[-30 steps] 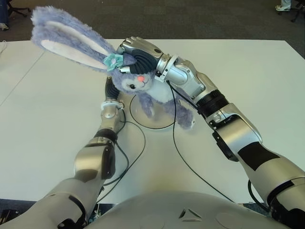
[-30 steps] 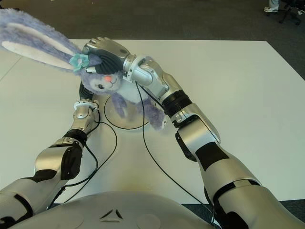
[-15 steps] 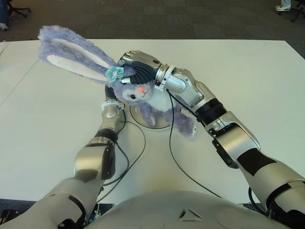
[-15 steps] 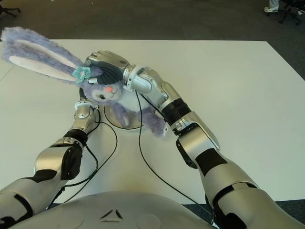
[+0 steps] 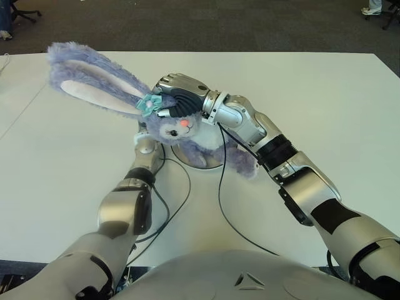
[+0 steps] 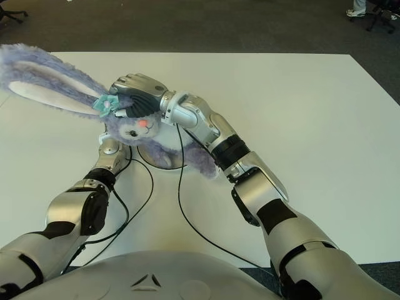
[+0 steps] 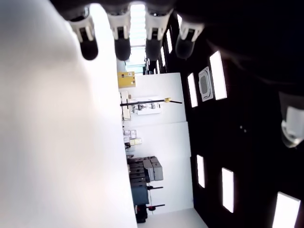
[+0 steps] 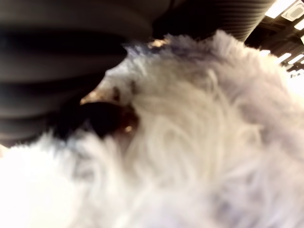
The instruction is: Put the doll into the plate.
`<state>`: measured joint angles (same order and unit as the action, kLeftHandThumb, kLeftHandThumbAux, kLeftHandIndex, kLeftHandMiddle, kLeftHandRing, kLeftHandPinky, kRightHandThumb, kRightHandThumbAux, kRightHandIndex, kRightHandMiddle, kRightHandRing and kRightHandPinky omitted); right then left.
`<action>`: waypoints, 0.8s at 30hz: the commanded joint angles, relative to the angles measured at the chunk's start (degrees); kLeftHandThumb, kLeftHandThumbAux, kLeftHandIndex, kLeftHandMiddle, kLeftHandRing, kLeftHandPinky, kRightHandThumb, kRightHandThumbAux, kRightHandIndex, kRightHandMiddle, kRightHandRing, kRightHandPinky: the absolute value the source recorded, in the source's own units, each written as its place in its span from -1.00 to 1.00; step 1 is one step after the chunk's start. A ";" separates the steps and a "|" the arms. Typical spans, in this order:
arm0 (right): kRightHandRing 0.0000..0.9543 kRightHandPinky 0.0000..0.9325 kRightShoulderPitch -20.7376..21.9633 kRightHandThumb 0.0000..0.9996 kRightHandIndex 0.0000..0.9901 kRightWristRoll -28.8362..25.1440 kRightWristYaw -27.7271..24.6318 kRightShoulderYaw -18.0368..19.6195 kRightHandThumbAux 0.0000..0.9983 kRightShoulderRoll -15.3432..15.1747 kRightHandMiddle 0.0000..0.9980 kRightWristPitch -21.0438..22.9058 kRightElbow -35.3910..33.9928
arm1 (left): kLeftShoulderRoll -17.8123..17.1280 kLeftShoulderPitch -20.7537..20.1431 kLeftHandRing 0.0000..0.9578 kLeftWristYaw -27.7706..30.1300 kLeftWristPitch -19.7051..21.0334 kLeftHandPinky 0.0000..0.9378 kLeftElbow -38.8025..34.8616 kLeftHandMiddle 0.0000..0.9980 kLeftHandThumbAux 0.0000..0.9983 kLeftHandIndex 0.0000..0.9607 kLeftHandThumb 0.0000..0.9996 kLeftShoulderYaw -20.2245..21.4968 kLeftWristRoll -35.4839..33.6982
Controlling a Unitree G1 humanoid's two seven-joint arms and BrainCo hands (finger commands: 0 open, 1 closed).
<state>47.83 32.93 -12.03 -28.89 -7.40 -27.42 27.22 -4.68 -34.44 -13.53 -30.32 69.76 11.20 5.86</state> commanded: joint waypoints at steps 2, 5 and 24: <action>0.30 0.31 -2.52 0.42 -0.12 2.04 0.90 -1.05 0.43 -1.25 0.27 0.47 1.37 | 4.19 12.48 -0.84 0.22 9.95 -0.85 8.37 -0.87 -0.07 -1.00 -1.00 -1.14 0.89; 0.29 0.27 -2.69 0.42 -0.12 1.95 1.03 -1.05 0.43 -1.12 0.25 0.59 1.77 | 4.19 12.47 -0.86 0.82 9.99 -0.86 8.36 -0.87 -0.03 -1.00 -1.00 -0.74 0.31; 0.53 0.38 -6.58 0.42 -0.11 -1.78 1.42 0.86 0.42 0.23 0.47 1.59 3.09 | 4.06 12.83 -0.88 0.88 7.52 -0.89 8.16 -0.86 -0.06 -1.00 -1.00 -1.41 0.80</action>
<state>45.17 32.69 -10.84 -28.68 -7.26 -27.37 27.86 -4.68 -34.49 -13.59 -30.16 69.76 10.37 6.13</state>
